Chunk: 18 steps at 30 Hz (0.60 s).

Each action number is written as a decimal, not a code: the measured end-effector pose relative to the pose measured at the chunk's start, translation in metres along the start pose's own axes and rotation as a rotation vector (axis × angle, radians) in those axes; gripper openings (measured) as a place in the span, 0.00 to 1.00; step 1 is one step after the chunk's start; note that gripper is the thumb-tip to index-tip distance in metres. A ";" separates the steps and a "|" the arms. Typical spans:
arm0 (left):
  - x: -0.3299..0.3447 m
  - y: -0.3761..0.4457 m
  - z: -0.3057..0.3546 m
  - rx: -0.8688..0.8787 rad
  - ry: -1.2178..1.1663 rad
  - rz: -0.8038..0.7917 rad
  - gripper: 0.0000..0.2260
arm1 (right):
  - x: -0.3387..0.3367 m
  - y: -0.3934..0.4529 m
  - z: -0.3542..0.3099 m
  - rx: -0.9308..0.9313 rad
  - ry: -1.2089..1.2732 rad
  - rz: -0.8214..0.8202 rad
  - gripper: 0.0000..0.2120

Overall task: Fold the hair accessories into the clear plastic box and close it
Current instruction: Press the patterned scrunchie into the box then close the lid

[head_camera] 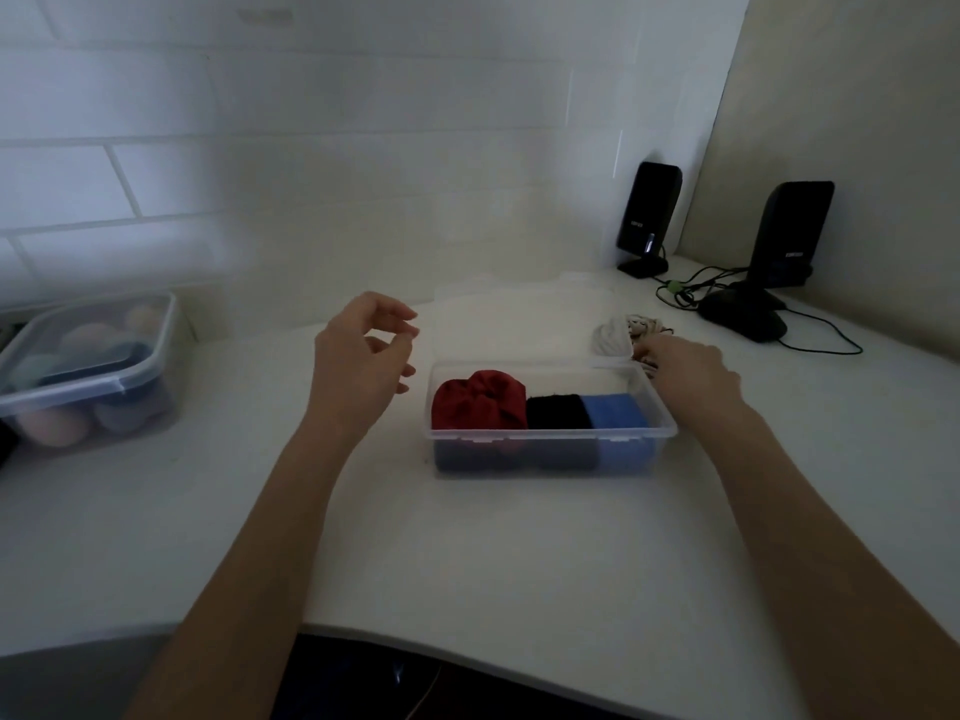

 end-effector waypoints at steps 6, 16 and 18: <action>-0.004 -0.004 0.021 0.112 0.007 0.062 0.07 | -0.048 -0.009 -0.018 -0.123 0.281 0.435 0.15; 0.051 -0.021 0.088 0.367 0.008 -0.281 0.21 | -0.105 -0.060 -0.109 -0.772 0.725 0.643 0.15; 0.065 -0.020 0.096 0.311 -0.051 -0.444 0.25 | -0.101 -0.058 -0.113 -0.766 0.941 0.543 0.13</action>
Point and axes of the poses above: each hand's wrist, its own y-axis towards the middle knuckle, its own x-axis out of the palm, z = x × y, the point moved 8 cm from there along y, towards the middle knuckle, and after that the axes turned 9 degrees about -x, right-handed, at the moved point
